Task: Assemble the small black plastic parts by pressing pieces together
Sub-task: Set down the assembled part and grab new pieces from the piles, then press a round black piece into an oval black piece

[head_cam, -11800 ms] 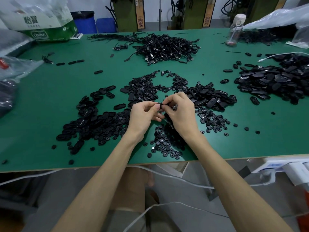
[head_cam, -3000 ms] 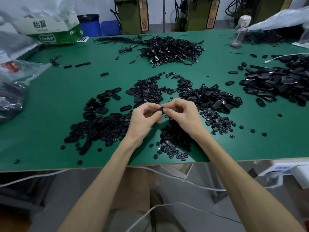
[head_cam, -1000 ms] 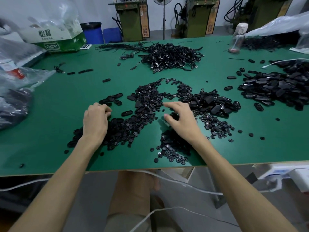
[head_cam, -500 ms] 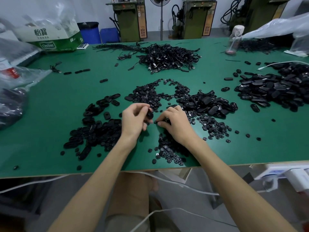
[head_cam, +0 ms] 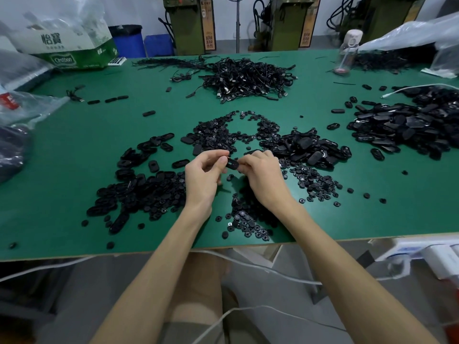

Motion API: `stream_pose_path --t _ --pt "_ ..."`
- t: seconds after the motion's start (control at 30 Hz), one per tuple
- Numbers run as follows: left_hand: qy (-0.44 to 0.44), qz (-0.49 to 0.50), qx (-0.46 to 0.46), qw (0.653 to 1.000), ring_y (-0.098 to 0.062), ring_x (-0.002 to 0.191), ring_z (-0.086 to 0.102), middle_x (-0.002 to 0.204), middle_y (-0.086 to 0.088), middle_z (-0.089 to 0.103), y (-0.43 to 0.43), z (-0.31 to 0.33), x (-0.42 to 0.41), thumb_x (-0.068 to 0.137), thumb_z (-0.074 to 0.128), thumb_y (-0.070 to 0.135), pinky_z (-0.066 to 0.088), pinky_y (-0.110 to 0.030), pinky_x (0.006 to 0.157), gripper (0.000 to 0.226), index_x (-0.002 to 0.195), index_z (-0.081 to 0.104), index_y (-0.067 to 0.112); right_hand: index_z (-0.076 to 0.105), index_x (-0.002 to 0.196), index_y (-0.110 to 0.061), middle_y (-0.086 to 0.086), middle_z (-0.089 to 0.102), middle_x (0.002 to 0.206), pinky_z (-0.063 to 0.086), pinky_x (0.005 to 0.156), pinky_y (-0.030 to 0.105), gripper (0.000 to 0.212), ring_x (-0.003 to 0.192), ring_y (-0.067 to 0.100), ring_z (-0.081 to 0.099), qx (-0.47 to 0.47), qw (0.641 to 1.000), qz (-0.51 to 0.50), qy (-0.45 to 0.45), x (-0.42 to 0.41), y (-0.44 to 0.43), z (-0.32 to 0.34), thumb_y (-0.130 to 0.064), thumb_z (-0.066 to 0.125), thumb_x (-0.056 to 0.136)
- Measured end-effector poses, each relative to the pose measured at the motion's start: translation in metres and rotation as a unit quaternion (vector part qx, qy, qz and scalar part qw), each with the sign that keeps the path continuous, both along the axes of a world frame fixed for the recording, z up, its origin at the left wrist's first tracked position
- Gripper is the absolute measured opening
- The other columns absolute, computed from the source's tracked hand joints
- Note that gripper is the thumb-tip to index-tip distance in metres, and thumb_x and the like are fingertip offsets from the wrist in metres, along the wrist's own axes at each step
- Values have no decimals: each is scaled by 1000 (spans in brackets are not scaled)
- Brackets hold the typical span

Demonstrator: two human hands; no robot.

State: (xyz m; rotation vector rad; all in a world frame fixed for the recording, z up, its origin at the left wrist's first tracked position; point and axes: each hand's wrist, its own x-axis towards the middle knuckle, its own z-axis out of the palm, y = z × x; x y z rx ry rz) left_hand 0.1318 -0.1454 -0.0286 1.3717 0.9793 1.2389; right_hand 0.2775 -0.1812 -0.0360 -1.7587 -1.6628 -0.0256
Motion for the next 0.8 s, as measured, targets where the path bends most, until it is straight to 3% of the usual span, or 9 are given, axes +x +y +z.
stream_pose_path --t 0.1,0.2,0.27,0.43,0.6,0.8 --pt "-8 -8 4 1000 -10 66 65 83 -3 72 -1 1 0 99 67 6 46 -21 52 10 105 74 9 76 105 -8 9 69 101 36 84 32 17 100 30 51 9 997 -1 71 3 -2 3 -16 61 103" --pt "-25 -20 11 999 -18 73 73 90 -8 75 -2 2 -1 98 67 4 53 -23 55 8 104 72 6 76 101 -8 5 71 100 43 87 36 16 100 26 58 23 990 6 142 5 -5 8 -16 62 103" --pt "-29 -27 14 999 -21 78 76 92 -10 76 -2 1 0 98 68 4 57 -24 61 9 105 72 5 75 101 -8 3 72 99 47 89 39 15 98 23 61 27 986 10 167 5 -8 11 -17 63 102" --pt "-27 -50 13 998 -20 95 78 98 -7 79 0 -3 1 96 70 2 58 -22 84 13 106 75 7 73 104 -11 0 73 92 52 82 29 10 89 17 67 33 968 0 247 6 -12 11 -15 65 101" --pt "10 -45 27 999 -6 92 75 94 9 80 0 -2 1 93 75 9 54 -13 79 12 103 79 15 74 105 -13 -1 73 88 52 80 28 11 86 17 67 28 968 -6 249 7 -13 13 -19 66 101" --pt "43 -55 41 997 1 94 70 107 4 74 -3 1 -1 88 78 3 53 -14 82 32 116 75 18 76 108 -17 -7 72 89 50 79 22 12 85 9 64 23 967 14 254 7 -16 16 -18 67 100"
